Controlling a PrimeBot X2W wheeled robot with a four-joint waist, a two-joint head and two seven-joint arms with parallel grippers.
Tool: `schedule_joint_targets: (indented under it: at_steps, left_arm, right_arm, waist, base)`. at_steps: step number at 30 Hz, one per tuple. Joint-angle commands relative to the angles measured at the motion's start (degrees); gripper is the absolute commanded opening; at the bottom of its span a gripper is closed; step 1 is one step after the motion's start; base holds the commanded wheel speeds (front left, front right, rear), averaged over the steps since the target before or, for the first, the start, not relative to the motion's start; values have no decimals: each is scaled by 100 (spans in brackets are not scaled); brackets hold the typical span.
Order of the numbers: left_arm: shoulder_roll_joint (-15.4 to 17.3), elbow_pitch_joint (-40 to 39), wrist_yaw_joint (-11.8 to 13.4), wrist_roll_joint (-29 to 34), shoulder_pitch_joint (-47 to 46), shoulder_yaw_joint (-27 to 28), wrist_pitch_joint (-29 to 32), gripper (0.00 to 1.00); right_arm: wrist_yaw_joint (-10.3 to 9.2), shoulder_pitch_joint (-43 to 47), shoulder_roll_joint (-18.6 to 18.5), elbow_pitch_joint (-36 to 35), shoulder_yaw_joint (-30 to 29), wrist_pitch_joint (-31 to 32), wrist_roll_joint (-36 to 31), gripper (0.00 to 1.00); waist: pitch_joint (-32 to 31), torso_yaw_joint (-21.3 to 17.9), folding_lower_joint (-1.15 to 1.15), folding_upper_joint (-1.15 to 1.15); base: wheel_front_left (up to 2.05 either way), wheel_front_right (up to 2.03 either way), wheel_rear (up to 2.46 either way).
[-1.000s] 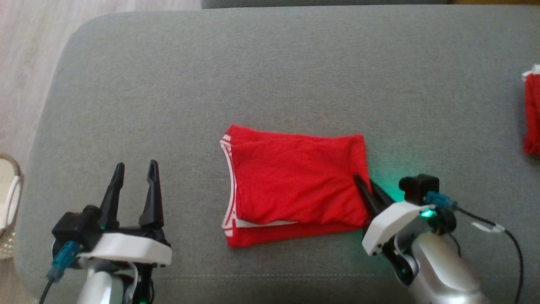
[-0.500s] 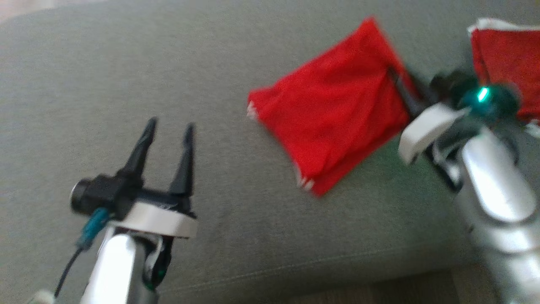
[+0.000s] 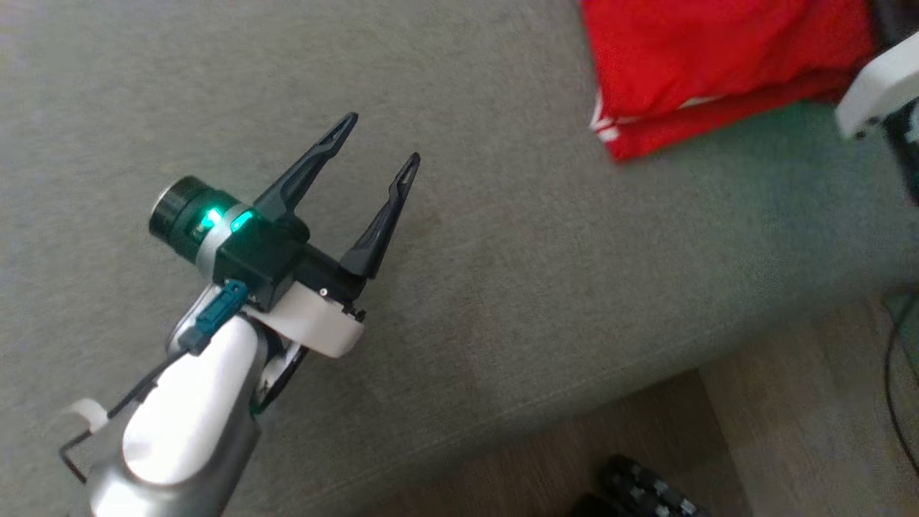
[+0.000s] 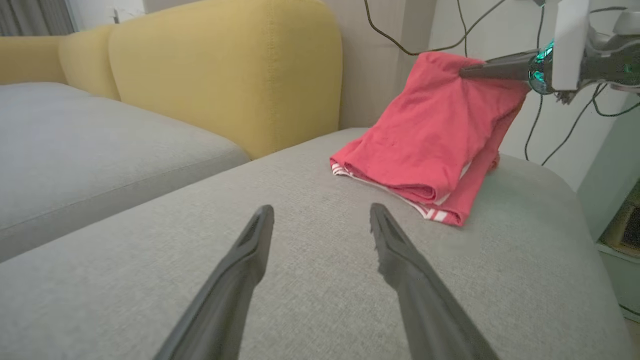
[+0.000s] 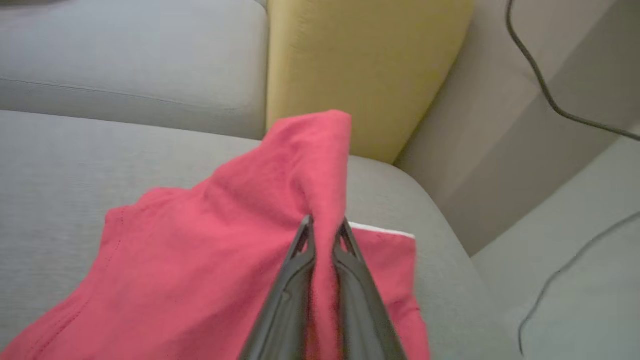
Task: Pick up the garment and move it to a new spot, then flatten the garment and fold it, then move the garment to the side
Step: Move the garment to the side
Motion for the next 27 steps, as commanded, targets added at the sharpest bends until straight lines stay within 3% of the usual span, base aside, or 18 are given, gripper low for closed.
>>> schedule_joint_targets:
  at_steps: [1, 12, 13, 14, 15, 21, 27]
  left_arm:
    - [136, -170, -32, -23, -153, 154, -29, 100]
    - [340, -203, 37, -247, -138, 277, -29, 100]
    - [343, -206, 41, -255, -126, 279, -29, 100]
    - [340, -207, 44, -266, -118, 279, -29, 100]
    - [329, -206, 50, -279, -112, 282, -29, 100]
    - [166, -206, 100, -375, -50, 336, -29, 100]
    - [-123, -197, 149, -473, 96, 525, -29, 100]
  right_arm:
    - [-2, -143, -115, -146, -38, -63, -29, 0]
    - [-2, -584, 38, 713, -883, -417, -721, 0]
    - [-2, -604, 36, 784, -923, -428, -760, 34]
    - [-2, -613, 31, 838, -938, -446, -846, 74]
    - [-2, -616, 26, 857, -965, -494, -971, 99]
    - [-2, -641, 364, 762, -1159, -671, -1438, 100]
    - [-2, -412, 684, 294, -907, -610, -1480, 100]
  waist:
    - [288, -263, -1, 0]
    - [520, -330, -1, 0]
    - [521, -317, -1, 0]
    - [516, -301, -1, 0]
    - [506, -282, -1, 0]
    - [314, -122, -1, 0]
    - [-148, 210, -1, 0]
  base:
    - [0, 0, 0]
    - [0, 0, 0]
    - [0, 0, 0]
    - [0, 0, 0]
    - [0, 0, 0]
    - [0, 0, 0]
    - [0, 0, 0]
